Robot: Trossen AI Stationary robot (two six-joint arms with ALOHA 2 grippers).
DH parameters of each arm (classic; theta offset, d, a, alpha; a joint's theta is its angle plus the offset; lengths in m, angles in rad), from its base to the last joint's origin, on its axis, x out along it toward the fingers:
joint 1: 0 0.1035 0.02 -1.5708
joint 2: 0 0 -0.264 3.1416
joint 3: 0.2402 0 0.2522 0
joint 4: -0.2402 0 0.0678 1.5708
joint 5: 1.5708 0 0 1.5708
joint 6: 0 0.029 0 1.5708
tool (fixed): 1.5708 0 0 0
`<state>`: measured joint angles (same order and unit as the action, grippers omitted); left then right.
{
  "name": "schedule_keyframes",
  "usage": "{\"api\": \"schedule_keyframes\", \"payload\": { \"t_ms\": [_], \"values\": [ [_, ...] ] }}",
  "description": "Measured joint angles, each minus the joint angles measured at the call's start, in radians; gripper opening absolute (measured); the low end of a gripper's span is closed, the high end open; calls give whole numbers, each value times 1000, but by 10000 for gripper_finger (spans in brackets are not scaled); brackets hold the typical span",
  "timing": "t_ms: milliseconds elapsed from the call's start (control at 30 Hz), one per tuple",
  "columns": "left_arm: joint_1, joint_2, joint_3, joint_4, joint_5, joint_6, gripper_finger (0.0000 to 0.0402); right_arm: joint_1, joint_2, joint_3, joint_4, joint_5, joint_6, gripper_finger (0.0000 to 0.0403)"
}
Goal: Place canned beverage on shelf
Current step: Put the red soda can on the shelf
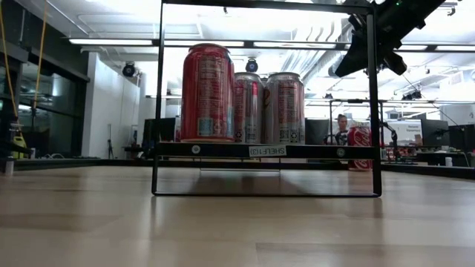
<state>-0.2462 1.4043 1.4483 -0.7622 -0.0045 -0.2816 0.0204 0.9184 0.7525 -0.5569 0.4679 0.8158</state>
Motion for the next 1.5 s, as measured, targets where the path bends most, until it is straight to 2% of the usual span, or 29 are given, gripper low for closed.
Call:
{"api": "schedule_keyframes", "payload": {
  "t_ms": [233,367,467,567,700,733,1033,1200,1500],
  "values": [
    [3,3,0,15,-142,112,347,0,0,0,0,1,74,0],
    [4,3,0,45,-230,194,293,0,6,0,0,1,104,0],
    [4,3,0,68,-253,246,233,0,17,0,6,2,104,0],
    [8,2,-12,90,-252,269,154,0,34,0,21,2,104,0],
    [32,2,-35,90,-188,272,35,0,70,0,54,1,104,0],
    [40,1,-51,103,-166,265,18,0,81,0,59,0,104,0],
    [59,4,-216,305,-109,161,2,0,127,0,66,11,100,0],
    [92,14,-206,304,-101,151,0,0,123,0,66,27,100,0],
    [124,46,-147,314,1,126,0,0,123,0,60,27,68,0]
  ]
}}
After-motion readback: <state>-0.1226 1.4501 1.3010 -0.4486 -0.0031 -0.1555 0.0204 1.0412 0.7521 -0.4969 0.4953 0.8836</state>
